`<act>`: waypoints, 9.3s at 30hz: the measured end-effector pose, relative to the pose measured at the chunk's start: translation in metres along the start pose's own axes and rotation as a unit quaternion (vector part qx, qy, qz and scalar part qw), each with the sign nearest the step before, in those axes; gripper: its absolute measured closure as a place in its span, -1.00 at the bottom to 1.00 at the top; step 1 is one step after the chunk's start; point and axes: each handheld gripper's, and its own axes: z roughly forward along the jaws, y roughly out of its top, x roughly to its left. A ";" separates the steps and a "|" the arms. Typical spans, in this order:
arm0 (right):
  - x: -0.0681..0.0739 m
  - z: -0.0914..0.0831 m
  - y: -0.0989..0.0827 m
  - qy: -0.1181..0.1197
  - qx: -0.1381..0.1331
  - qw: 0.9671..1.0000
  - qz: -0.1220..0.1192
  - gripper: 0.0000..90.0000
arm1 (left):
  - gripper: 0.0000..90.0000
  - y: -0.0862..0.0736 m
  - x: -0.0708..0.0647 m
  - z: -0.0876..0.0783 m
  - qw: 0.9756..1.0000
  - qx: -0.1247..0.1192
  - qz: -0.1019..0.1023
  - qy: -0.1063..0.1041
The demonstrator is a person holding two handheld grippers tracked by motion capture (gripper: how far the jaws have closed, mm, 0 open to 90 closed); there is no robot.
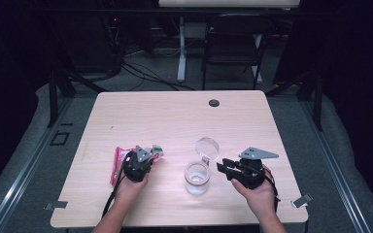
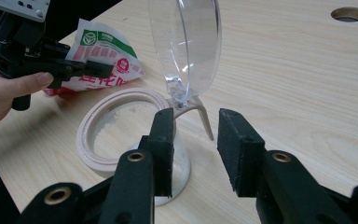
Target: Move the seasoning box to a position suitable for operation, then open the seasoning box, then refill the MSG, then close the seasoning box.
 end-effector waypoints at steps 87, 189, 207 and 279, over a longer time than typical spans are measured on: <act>-0.004 -0.015 -0.011 -0.026 -0.012 1.000 0.012 0.48 | 1.00 0.026 0.080 -0.124 0.984 -0.146 -0.105 0.006; 0.089 0.092 0.066 0.115 0.110 0.968 -0.193 0.95 | 0.85 0.015 -0.024 -0.094 0.973 -0.126 -0.015 -0.195; 0.089 0.088 0.058 0.108 0.094 0.969 -0.201 1.00 | 0.24 -0.006 -0.031 -0.082 0.979 -0.126 -0.004 -0.157; 0.087 0.084 0.053 0.118 0.080 0.971 -0.191 1.00 | -0.47 -0.047 -0.032 -0.010 0.994 -0.013 -0.020 -0.103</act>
